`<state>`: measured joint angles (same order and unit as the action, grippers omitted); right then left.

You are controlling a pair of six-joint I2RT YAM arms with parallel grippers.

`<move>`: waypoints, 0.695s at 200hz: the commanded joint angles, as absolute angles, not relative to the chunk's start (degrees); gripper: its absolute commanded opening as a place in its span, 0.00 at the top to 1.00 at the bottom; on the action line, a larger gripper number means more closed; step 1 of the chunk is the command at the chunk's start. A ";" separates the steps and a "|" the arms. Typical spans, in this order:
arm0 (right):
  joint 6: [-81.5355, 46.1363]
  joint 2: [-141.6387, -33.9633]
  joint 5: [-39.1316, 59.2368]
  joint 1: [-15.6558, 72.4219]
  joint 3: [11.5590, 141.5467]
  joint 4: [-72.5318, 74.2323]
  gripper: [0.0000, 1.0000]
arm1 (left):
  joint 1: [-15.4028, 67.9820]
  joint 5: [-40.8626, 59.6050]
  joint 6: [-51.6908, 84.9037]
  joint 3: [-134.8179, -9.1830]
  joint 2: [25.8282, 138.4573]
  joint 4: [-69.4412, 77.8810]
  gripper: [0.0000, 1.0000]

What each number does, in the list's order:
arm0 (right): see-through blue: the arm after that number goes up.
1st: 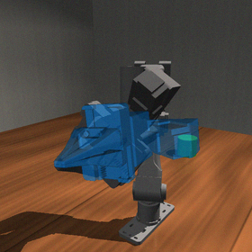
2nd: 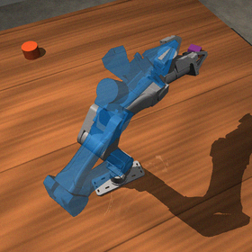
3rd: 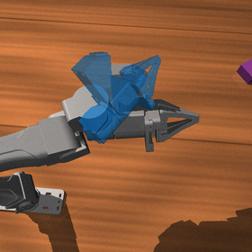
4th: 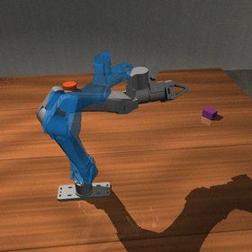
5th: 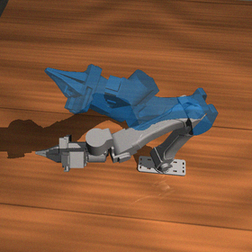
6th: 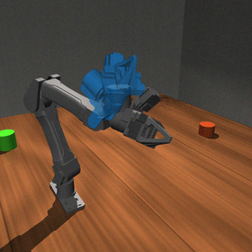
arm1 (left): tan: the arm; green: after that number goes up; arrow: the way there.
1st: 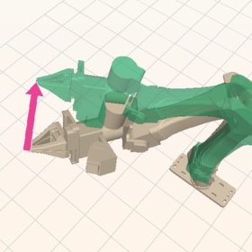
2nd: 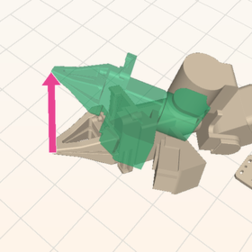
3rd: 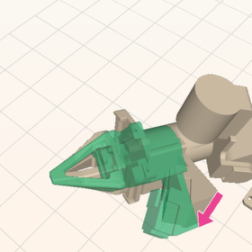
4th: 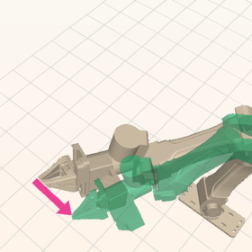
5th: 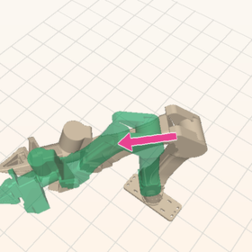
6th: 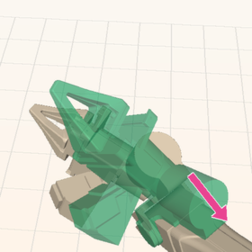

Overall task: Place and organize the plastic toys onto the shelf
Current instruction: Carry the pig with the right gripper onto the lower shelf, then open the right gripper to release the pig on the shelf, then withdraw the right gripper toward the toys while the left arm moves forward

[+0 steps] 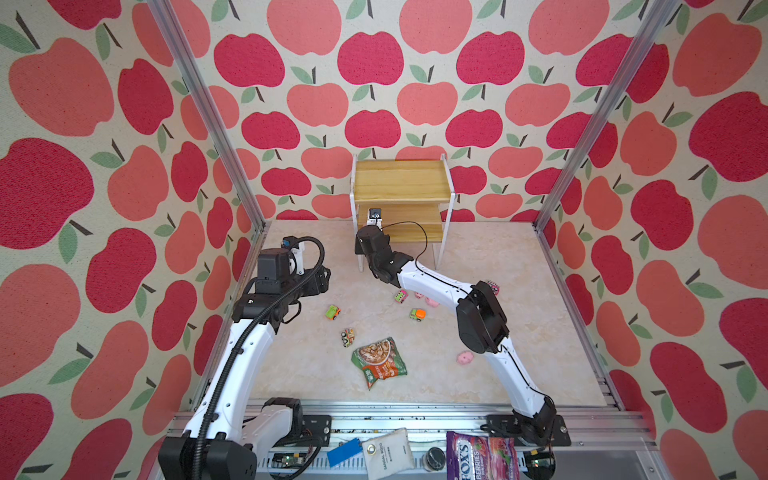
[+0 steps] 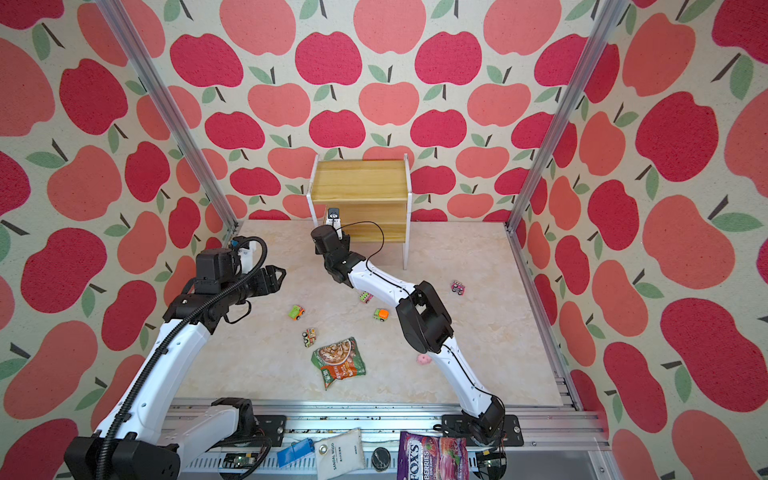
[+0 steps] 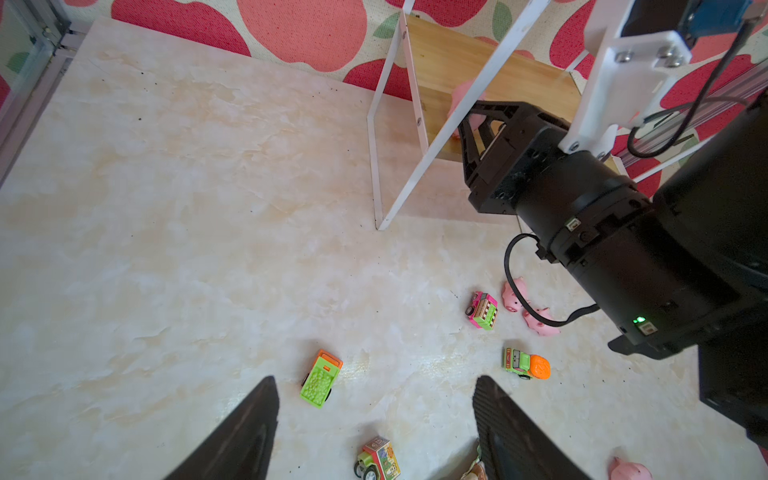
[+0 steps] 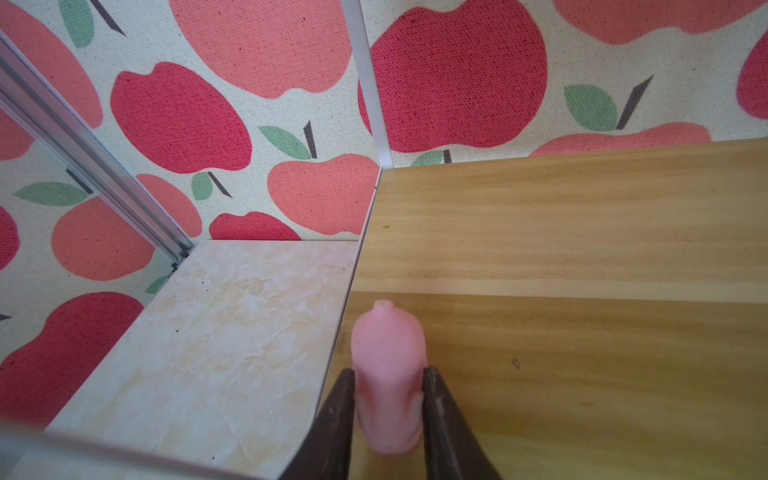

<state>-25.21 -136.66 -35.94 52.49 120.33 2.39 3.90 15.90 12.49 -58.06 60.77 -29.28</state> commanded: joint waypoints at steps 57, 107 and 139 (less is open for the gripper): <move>-21.53 -130.22 -34.66 52.95 116.01 4.25 0.45 | 2.48 16.93 13.10 -58.06 60.38 -27.63 0.24; -19.57 -117.25 -31.72 53.04 97.45 10.97 0.37 | 2.02 16.83 13.18 -57.86 60.83 -27.52 0.24; -18.38 -106.52 -26.87 53.52 82.03 11.95 0.33 | 2.02 16.05 13.02 -57.72 61.06 -27.52 0.24</move>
